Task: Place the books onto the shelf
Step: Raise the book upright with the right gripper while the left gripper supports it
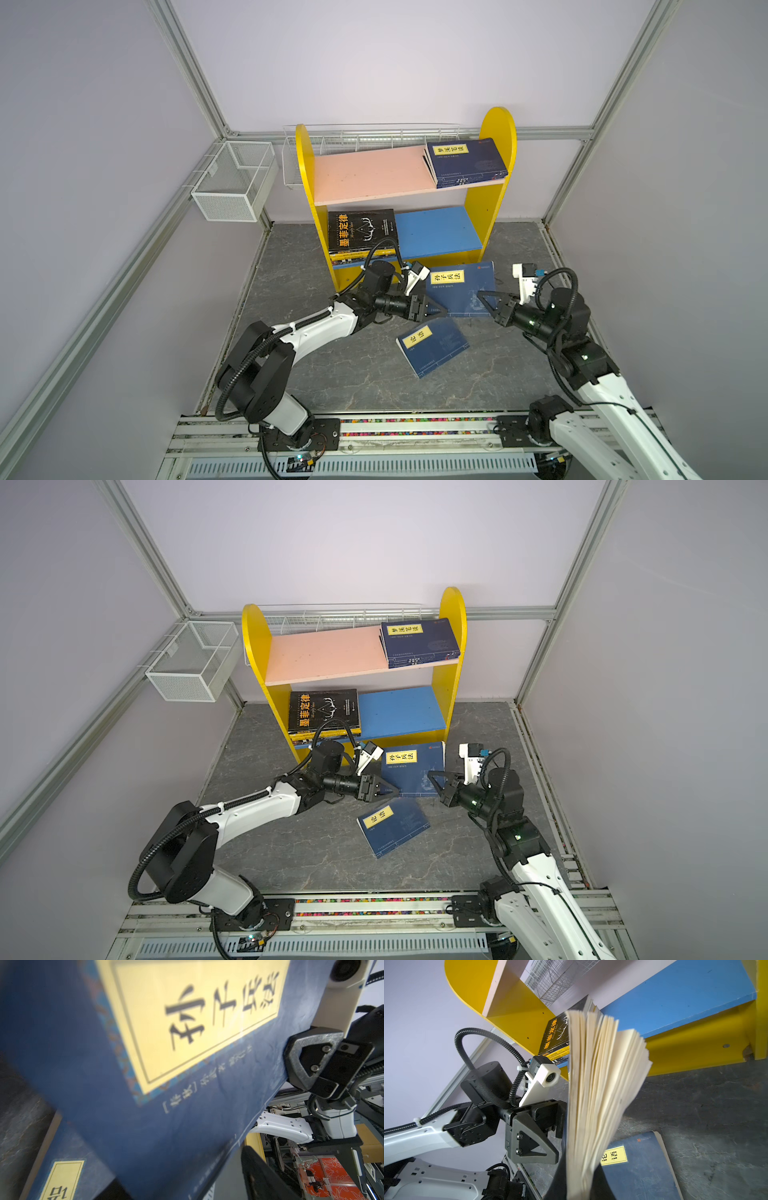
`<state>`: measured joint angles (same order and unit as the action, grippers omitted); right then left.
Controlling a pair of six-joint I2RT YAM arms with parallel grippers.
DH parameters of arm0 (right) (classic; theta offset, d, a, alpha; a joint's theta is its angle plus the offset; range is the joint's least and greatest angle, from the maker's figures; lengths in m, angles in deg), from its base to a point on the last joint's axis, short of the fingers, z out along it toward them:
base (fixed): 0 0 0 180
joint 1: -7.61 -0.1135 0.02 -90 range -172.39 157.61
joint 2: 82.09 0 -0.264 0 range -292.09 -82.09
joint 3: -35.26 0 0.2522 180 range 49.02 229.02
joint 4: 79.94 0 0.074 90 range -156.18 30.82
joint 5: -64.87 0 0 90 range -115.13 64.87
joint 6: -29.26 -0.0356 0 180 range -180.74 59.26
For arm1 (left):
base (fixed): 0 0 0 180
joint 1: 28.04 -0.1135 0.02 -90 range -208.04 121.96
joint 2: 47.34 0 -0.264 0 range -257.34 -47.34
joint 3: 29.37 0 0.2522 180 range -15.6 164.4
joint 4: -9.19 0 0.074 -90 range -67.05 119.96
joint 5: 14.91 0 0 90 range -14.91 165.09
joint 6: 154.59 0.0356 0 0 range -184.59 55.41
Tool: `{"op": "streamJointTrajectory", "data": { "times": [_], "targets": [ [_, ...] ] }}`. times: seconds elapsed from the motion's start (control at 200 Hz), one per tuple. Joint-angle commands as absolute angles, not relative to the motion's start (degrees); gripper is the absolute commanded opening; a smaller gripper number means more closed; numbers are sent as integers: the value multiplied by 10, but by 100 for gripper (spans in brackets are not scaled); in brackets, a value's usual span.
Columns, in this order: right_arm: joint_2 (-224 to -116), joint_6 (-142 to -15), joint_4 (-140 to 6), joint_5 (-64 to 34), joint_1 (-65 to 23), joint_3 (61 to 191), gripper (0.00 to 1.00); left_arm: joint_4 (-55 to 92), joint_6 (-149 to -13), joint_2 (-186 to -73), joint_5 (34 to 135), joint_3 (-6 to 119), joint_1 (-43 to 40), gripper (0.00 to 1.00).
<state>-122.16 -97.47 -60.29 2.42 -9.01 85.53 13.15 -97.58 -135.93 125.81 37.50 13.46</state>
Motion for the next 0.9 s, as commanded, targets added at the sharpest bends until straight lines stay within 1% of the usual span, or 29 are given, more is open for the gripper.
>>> {"op": "streamJointTrajectory", "data": {
  "times": [0.0, 0.065, 0.105, 0.145, 0.225, 0.275, 0.37, 0.48, 0.555, 0.58, 0.64, 0.66, 0.675, 0.69, 0.71, 0.73, 0.79, 0.835, 0.895],
  "targets": [
    [-1238, -1004, -667, 123, -87, 850, 6, 87, -980, -1344, 1285, 383, 133, 69],
    [-1249, -1011, -677, 144, -85, 850, 6, 86, -980, -1341, 1292, 388, 132, 68],
    [-1255, -1012, -675, 149, -83, 850, 6, 84, -984, -1341, 1303, 393, 132, 65],
    [-1261, -1011, -671, 150, -83, 850, 6, 81, -988, -1339, 1310, 397, 132, 60],
    [-1270, -1005, -658, 145, -80, 848, 6, 79, -992, -1333, 1315, 406, 132, 41],
    [-1272, -1000, -646, 139, -77, 849, 6, 79, -992, -1325, 1315, 408, 132, 25],
    [-1274, -989, -627, 126, -73, 852, 6, 78, -990, -1305, 1301, 405, 132, 0],
    [-1275, -979, -611, 110, -68, 856, 6, 92, -982, -1279, 1268, 404, 132, 0],
    [-1279, -976, -601, 95, -64, 861, 9, 114, -970, -1256, 1227, 404, 132, 0],
    [-1282, -976, -601, 94, -64, 863, 13, 119, -968, -1249, 1210, 404, 132, 0],
    [-1287, -977, -596, 83, -64, 868, 30, 138, -960, -1230, 1169, 405, 132, 0],
    [-1289, -977, -596, 80, -64, 869, 37, 138, -959, -1224, 1161, 404, 132, 0],
    [-1290, -977, -595, 80, -64, 870, 44, 137, -959, -1220, 1154, 403, 132, 0],
    [-1291, -978, -595, 80, -64, 872, 54, 137, -960, -1215, 1145, 402, 132, 0],
    [-1293, -980, -594, 78, -64, 873, 65, 138, -962, -1211, 1133, 402, 132, 0],
    [-1294, -982, -593, 76, -64, 875, 71, 138, -962, -1205, 1122, 401, 132, 0],
    [-1294, -985, -595, 69, -64, 878, 80, 116, -971, -1189, 1097, 390, 132, 0],
    [-1293, -988, -600, 65, -64, 880, 84, 101, -980, -1175, 1074, 382, 132, 0],
    [-1291, -994, -604, 56, -64, 885, 85, 98, -979, -1161, 1056, 378, 132, 0]
  ]
}}
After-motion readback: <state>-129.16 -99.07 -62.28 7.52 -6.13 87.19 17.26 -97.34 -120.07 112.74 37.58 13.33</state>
